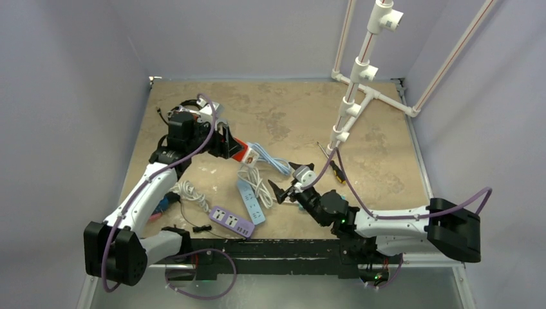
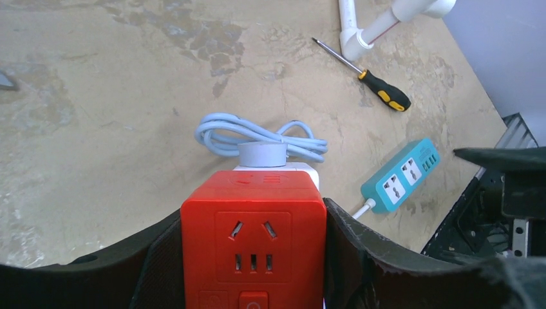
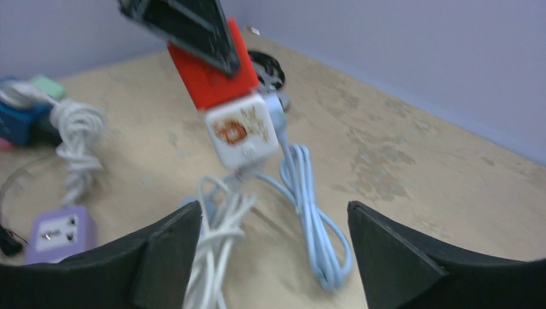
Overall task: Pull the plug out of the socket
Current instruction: Remove the plug from the socket.
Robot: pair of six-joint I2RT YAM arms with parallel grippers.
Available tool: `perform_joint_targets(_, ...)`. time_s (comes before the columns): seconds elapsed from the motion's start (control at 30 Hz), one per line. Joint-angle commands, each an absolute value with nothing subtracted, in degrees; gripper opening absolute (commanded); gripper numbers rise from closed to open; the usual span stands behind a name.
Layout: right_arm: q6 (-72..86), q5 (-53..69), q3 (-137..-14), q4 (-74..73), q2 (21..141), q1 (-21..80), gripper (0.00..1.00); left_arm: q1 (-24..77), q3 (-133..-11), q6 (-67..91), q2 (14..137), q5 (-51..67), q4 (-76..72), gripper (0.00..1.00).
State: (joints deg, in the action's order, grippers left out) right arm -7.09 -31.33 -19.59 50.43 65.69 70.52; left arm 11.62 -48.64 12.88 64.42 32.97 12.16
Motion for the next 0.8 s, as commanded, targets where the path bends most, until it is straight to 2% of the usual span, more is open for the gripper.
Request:
perform_joint_targets(0.0,-11.4,-28.0,-17.9,62.2,64.9,70.5,0.94,16.9,-51.5,13.2,65.7,37.3,9.7,0.00)
perform_joint_targets(0.07,-14.0,-27.5,-17.5,66.6,66.2,70.4,0.99,19.3,-51.4,12.7,66.3,36.1,10.8,0.00)
perform_joint_targets(0.27,-21.8,-23.0,-18.1,79.5,74.0,70.6,0.99,23.6,-49.2,15.2,65.0,34.1,8.3,0.00)
perform_joint_targets(0.53,-25.4,-23.6,-25.4,78.2,86.3,71.6,0.99,25.3,-49.3,15.4,64.5,32.1,9.8,0.00)
perform_joint_targets(0.77,-27.8,-27.7,-30.6,74.2,91.6,71.5,0.99,25.8,-49.8,14.7,63.9,33.1,10.7,0.00)
